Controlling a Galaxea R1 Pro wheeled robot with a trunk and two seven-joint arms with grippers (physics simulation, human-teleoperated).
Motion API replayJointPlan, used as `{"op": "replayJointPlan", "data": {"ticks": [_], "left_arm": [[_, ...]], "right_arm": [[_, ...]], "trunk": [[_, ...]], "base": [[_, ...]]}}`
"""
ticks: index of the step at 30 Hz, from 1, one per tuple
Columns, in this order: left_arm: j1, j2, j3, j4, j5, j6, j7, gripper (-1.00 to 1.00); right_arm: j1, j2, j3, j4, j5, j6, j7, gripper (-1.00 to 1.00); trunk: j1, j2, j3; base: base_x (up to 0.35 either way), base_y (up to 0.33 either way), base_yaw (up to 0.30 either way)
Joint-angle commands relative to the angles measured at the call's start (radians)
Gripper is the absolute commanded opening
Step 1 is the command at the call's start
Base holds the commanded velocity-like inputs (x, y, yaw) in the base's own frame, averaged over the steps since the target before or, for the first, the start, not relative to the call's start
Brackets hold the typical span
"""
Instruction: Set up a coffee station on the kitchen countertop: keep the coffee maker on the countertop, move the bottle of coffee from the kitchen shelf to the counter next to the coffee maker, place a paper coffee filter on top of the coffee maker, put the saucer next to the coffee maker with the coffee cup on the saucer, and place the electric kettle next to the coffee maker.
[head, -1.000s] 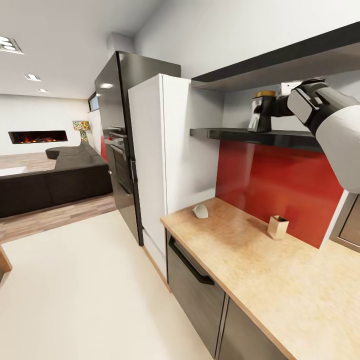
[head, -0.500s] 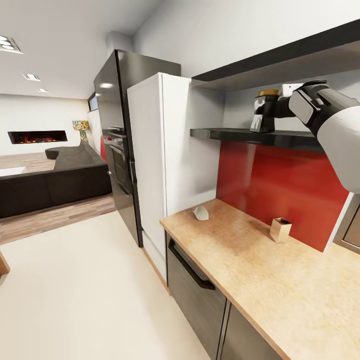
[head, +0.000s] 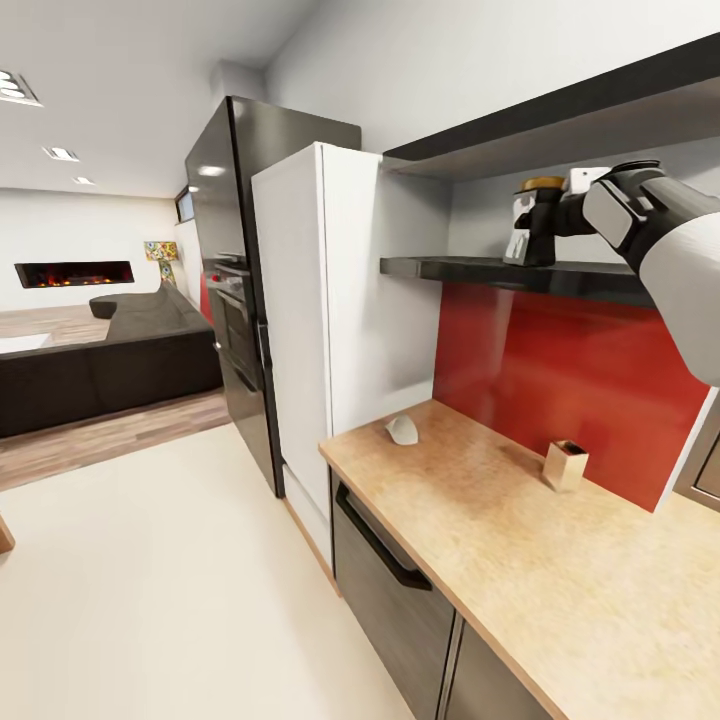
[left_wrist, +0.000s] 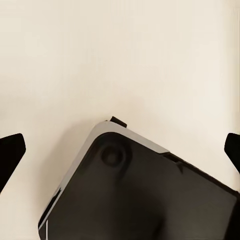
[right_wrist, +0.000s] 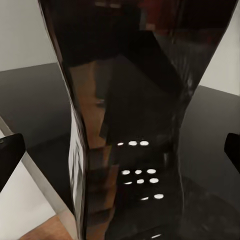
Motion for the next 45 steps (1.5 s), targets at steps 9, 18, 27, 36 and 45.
{"op": "replayJointPlan", "data": {"ticks": [9,18,27,36,45], "left_arm": [[0.000,0.000,0.003,0.001,-0.003,-0.003,0.000,1.00],[0.000,0.000,0.003,0.001,-0.002,-0.001,0.000,1.00],[0.000,0.000,0.003,0.001,-0.003,-0.001,0.000,1.00],[0.000,0.000,0.003,0.001,-0.003,-0.001,0.000,1.00],[0.000,0.000,0.003,0.001,-0.003,-0.001,0.000,1.00]], "right_arm": [[0.000,-0.018,0.010,-0.002,-0.010,0.005,0.016,1.00],[0.000,-0.015,0.009,-0.002,-0.011,0.005,0.017,1.00],[0.000,-0.012,0.008,-0.002,-0.010,0.002,0.017,1.00],[-0.001,-0.018,0.008,0.000,0.018,-0.002,0.065,-1.00],[-0.002,-0.021,0.008,0.001,0.062,-0.031,0.083,-1.00]], "trunk": [[0.000,-0.001,0.000],[0.000,-0.001,0.000],[0.000,-0.001,0.000],[0.000,-0.001,0.000],[0.000,-0.001,0.005]], "base": [[0.002,0.000,0.000],[0.217,0.127,0.000],[0.114,0.064,0.000],[0.003,0.002,0.000],[0.000,0.000,0.000]]}}
